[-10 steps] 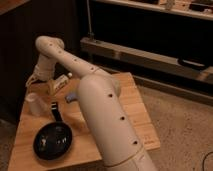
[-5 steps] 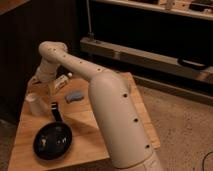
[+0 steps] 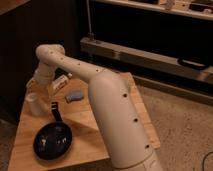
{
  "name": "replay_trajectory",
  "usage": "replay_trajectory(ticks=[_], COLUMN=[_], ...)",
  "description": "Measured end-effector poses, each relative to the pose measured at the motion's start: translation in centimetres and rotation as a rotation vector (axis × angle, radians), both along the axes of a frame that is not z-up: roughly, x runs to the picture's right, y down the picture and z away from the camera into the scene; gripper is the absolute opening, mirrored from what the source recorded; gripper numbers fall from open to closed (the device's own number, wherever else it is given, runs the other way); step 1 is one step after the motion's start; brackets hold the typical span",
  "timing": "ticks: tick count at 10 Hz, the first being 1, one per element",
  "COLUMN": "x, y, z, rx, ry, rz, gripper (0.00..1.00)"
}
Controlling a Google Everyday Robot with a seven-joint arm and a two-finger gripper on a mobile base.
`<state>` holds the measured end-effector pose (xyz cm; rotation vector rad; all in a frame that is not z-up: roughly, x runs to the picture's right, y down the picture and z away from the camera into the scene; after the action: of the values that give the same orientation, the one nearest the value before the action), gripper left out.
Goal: Place the ceramic cup over the eraser
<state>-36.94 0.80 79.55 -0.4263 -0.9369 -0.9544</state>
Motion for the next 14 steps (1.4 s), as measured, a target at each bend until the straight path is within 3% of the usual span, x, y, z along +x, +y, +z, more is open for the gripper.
replay_trajectory(ticks=[3, 7, 14], x=[-0.7, -1.6, -3.5], y=[0.5, 1.1, 2.4], z=[1.4, 4.2, 4.5], rx=[-0.007, -0.055, -0.112], ry=[0.010, -0.001, -0.044], rz=[-0.014, -0.041, -0.108], gripper=[0.80, 0.80, 0.80])
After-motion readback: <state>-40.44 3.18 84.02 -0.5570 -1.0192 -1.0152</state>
